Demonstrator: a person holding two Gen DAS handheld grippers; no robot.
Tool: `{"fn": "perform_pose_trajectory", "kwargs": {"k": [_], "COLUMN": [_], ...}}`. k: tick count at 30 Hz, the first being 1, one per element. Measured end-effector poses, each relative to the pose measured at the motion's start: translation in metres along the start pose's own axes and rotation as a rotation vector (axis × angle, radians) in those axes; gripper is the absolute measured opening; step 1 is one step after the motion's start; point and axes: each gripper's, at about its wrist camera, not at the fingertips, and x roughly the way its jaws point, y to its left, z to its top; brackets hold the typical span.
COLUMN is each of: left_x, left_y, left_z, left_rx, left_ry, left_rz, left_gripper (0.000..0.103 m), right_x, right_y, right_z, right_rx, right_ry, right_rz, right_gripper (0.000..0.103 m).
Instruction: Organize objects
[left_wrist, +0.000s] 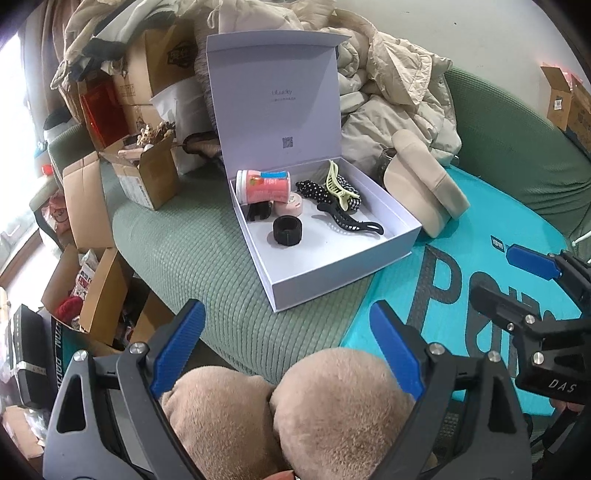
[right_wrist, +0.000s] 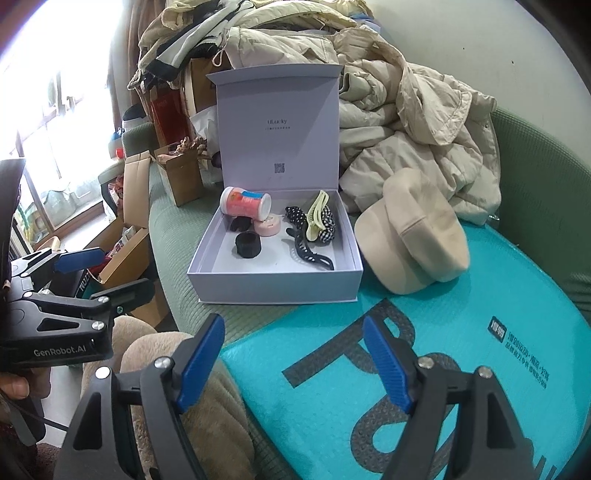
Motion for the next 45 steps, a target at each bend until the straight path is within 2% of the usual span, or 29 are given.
{"fn": "perform_pose_trajectory", "kwargs": {"k": [9,45], "left_x": [0.002,0.009], "left_y": [0.001,0.005], "left_z": [-0.006,-0.012], "left_rx": [0.012,0.049], "left_ry": [0.015,0.048], "left_rz": [0.013,-0.014], "left_gripper": [0.091,0.091], "right_x": [0.002,0.014], "right_y": [0.004,0.014], "right_z": [-0.002,0.001], "right_rx": [-0.012,-0.059], "right_ry": [0.003,0.032], "right_rz": [-0.004,-0.014], "right_gripper": [0.078,0.078]}}
